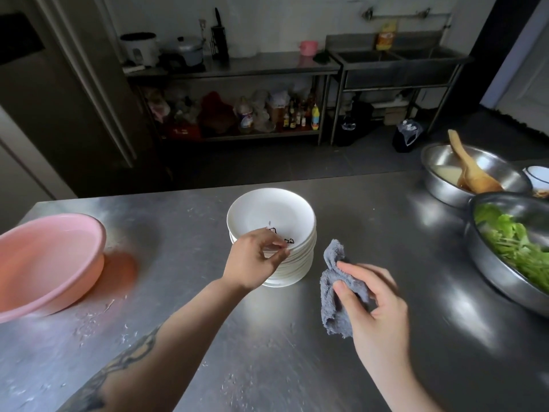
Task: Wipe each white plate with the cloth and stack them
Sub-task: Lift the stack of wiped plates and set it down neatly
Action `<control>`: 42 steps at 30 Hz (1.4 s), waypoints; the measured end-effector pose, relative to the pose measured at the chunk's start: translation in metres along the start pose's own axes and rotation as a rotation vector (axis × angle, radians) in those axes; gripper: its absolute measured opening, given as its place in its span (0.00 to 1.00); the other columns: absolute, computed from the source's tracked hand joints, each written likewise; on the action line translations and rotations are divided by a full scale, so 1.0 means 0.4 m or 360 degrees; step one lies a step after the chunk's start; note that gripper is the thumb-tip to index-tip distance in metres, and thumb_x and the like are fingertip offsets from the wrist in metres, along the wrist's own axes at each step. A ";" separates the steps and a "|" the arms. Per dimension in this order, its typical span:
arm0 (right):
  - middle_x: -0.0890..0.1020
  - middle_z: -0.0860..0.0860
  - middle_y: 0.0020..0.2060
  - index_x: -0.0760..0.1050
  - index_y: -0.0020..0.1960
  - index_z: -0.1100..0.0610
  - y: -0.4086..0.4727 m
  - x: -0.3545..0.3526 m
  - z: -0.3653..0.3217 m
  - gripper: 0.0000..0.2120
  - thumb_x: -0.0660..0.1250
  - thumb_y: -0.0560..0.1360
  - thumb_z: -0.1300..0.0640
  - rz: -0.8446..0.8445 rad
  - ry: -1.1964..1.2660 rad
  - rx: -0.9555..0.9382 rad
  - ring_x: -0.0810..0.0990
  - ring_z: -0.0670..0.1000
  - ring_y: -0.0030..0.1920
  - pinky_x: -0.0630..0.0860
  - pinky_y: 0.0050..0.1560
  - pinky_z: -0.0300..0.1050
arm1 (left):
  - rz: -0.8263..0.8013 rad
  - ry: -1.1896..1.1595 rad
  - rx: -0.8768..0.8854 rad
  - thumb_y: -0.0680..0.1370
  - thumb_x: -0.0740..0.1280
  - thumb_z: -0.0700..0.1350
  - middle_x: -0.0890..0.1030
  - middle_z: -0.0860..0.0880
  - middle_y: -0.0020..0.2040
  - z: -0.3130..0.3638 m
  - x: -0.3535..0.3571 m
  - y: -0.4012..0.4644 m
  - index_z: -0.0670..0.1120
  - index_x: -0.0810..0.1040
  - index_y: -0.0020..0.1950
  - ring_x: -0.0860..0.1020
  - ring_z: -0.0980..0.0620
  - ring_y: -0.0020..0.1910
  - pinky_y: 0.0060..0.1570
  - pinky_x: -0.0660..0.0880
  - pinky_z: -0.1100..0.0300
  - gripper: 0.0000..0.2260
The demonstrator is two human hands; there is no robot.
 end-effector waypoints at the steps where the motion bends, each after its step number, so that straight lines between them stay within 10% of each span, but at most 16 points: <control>1: 0.79 0.41 0.48 0.82 0.51 0.50 0.001 -0.002 -0.002 0.15 0.73 0.70 0.67 -0.0008 0.0000 0.0000 0.79 0.47 0.52 0.74 0.54 0.39 | -0.0005 0.0036 0.0013 0.73 0.75 0.44 0.84 0.54 0.48 0.011 -0.012 -0.003 0.48 0.85 0.48 0.81 0.55 0.50 0.52 0.76 0.58 0.05; 12: 0.78 0.41 0.48 0.83 0.48 0.50 -0.059 -0.011 0.007 0.14 0.75 0.68 0.66 -0.0246 -0.0104 -0.0053 0.77 0.44 0.52 0.70 0.51 0.31 | 0.0540 0.0402 -0.0525 0.72 0.76 0.41 0.83 0.53 0.53 0.001 -0.241 -0.415 0.50 0.84 0.48 0.80 0.50 0.47 0.44 0.74 0.56 0.07; 18: 0.78 0.44 0.49 0.83 0.48 0.52 -0.195 -0.014 0.147 0.12 0.73 0.69 0.66 -0.0508 -0.0314 0.0277 0.78 0.45 0.51 0.66 0.50 0.25 | 0.0353 0.0278 -0.0859 0.74 0.74 0.41 0.82 0.56 0.55 -0.028 -0.110 -0.624 0.51 0.84 0.49 0.80 0.51 0.48 0.43 0.73 0.58 0.07; 42: 0.78 0.56 0.55 0.81 0.55 0.61 -0.304 -0.225 0.360 0.14 0.71 0.70 0.69 -0.0563 -0.0965 0.0455 0.74 0.58 0.58 0.63 0.56 0.36 | -0.0088 0.0211 -0.0627 0.76 0.72 0.42 0.82 0.55 0.57 0.108 0.163 -0.571 0.51 0.84 0.52 0.81 0.51 0.51 0.48 0.72 0.61 0.07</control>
Point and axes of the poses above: each hand's wrist, its own y-axis towards the middle knuckle, its own x-axis out of the palm, z = x × y, the point moved 5 cm from there along y, towards the middle knuckle
